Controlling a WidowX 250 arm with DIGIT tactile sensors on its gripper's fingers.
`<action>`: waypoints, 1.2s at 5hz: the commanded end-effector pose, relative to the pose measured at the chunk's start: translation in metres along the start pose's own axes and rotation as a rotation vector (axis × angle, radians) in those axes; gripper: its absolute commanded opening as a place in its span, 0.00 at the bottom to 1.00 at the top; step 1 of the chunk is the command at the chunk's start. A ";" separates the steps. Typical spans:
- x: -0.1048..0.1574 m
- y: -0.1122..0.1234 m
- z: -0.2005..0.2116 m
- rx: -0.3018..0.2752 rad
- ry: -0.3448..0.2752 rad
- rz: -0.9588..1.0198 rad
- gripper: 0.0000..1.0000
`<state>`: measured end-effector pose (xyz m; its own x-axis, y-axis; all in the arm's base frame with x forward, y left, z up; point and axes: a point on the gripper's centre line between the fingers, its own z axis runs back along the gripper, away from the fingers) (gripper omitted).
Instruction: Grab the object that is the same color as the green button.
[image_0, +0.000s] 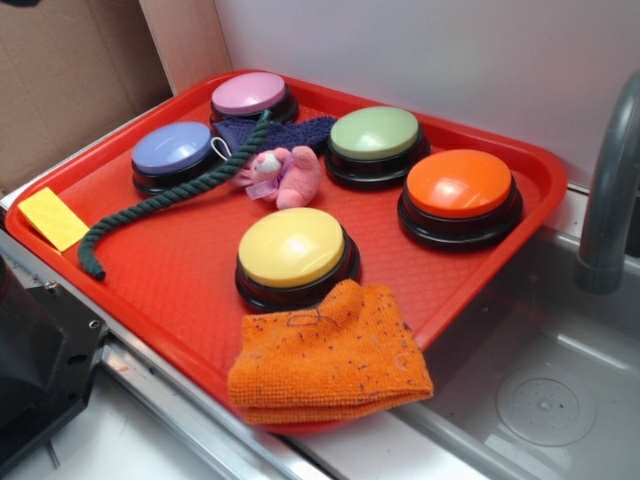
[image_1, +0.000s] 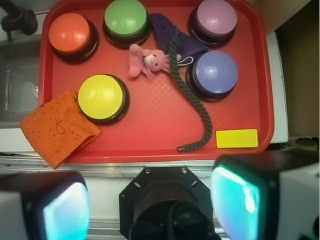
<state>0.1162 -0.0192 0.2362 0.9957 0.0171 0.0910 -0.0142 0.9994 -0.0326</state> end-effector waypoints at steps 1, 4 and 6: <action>0.000 0.000 0.000 0.000 0.000 0.000 1.00; 0.023 0.063 -0.060 -0.073 -0.022 -0.109 1.00; 0.024 0.091 -0.116 -0.056 -0.056 -0.096 1.00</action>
<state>0.1449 0.0645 0.1151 0.9883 -0.0785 0.1306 0.0908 0.9918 -0.0905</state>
